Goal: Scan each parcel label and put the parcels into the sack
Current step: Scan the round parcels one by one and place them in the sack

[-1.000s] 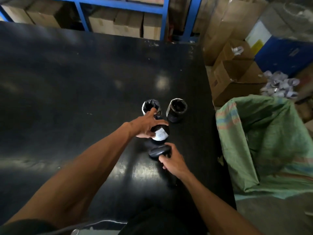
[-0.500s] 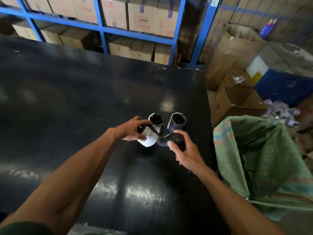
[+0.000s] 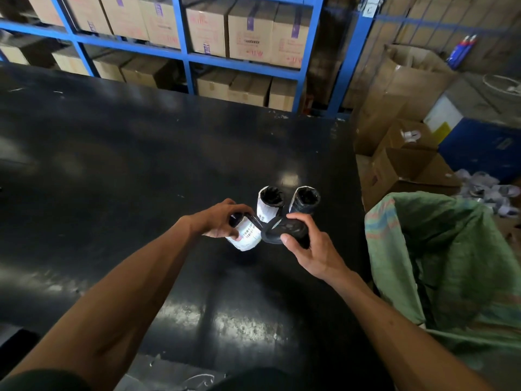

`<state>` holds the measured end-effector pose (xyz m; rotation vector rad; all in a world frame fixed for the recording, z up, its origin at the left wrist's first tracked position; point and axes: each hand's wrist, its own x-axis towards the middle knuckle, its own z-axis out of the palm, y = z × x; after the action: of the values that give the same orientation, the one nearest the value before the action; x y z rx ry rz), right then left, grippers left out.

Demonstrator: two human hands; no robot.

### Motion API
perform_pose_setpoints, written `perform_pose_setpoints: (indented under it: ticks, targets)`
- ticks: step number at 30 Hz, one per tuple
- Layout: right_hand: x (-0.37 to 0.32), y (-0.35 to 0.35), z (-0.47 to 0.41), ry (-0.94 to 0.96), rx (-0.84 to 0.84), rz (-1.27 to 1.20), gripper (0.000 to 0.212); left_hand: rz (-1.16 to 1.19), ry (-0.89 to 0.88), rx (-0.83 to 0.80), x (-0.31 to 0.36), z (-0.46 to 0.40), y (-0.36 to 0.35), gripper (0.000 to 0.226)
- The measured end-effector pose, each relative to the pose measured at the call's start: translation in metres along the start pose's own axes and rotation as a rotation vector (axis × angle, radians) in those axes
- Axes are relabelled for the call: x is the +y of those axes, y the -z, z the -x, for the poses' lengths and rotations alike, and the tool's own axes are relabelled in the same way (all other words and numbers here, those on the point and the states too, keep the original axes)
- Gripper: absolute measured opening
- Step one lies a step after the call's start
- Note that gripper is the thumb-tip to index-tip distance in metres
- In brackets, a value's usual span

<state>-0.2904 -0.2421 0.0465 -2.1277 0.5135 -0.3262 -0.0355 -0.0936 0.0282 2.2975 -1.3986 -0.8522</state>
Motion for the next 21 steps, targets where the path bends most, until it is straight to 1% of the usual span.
perform_pose_setpoints:
  ticks: [6,11,13,16,19,21]
  targets:
    - [-0.002,0.0,0.005,-0.002,-0.005,-0.028,0.044,-0.001,-0.009,-0.001,0.001,0.002,-0.003,0.072]
    - [0.002,-0.003,0.011,-0.057,-0.003,-0.07,0.051,-0.019,-0.004,-0.007,0.003,0.005,-0.004,0.072]
    - [0.009,-0.007,0.011,-0.143,0.035,-0.098,0.057,-0.008,-0.002,0.009,0.003,0.005,-0.004,0.071]
    - [0.024,-0.021,0.008,-0.348,0.12,-0.128,0.062,0.015,0.002,0.04,0.001,0.006,-0.007,0.069]
    - [0.042,-0.04,0.006,-0.579,0.212,-0.221,0.062,0.046,0.008,0.083,0.0,0.005,-0.009,0.069]
    - [0.057,-0.051,0.007,-0.691,0.253,-0.199,0.062,0.066,0.013,0.115,0.001,0.005,-0.01,0.069]
